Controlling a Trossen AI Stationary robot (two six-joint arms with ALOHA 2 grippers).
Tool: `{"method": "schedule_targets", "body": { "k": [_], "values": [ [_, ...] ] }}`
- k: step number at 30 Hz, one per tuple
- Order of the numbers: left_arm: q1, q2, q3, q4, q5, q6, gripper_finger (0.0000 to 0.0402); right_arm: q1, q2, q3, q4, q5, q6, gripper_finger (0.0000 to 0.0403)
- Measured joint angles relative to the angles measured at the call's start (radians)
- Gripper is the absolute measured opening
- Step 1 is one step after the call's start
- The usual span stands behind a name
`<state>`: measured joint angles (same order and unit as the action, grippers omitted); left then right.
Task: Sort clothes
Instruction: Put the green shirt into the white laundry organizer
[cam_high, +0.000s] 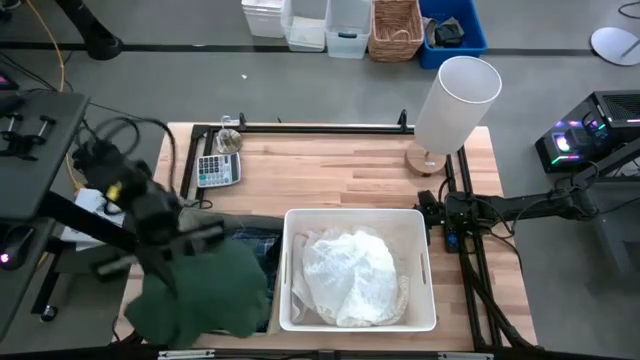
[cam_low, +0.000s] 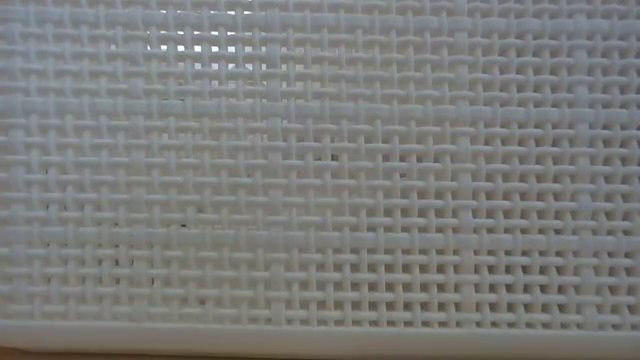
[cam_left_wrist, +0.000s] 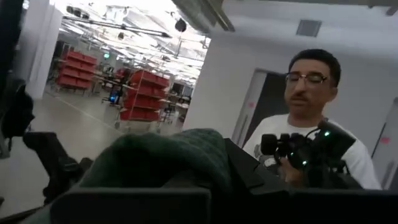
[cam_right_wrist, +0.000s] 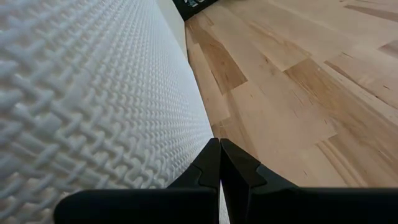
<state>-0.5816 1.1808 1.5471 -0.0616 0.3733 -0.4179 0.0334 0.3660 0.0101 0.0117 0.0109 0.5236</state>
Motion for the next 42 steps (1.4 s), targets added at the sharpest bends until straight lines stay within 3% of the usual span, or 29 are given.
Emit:
{"method": "schedule_targets", "body": {
  "k": [5,12,20,24,29,36,42],
  "values": [
    [-0.010,0.095,0.000,0.196,-0.001,-0.017,0.0000,0.000,0.000,0.000,0.000,0.000,0.000,0.0000],
    [0.045,0.148,0.053,0.558,0.002,0.072,0.0000,0.000,0.000,0.000,0.000,0.000,0.000,0.0000],
    [0.065,0.102,0.135,0.574,0.002,0.233,0.0000,0.000,0.000,0.000,0.000,0.000,0.000,0.0000],
    [0.065,0.033,0.138,0.343,-0.066,0.290,0.0000,0.000,0.000,0.000,0.000,0.000,0.000,0.0000],
    [0.025,-0.067,0.138,-0.110,-0.348,0.301,0.0000,0.000,0.000,0.000,0.000,0.000,0.000,0.0000],
    [-0.072,-0.169,0.137,-0.582,-0.690,0.130,0.0000,0.000,0.000,0.000,0.000,0.000,0.000,0.0000],
    [-0.165,-0.239,0.137,-0.728,-0.746,-0.039,0.0000,0.000,0.000,0.000,0.000,0.000,0.000,0.0000]
  ]
}}
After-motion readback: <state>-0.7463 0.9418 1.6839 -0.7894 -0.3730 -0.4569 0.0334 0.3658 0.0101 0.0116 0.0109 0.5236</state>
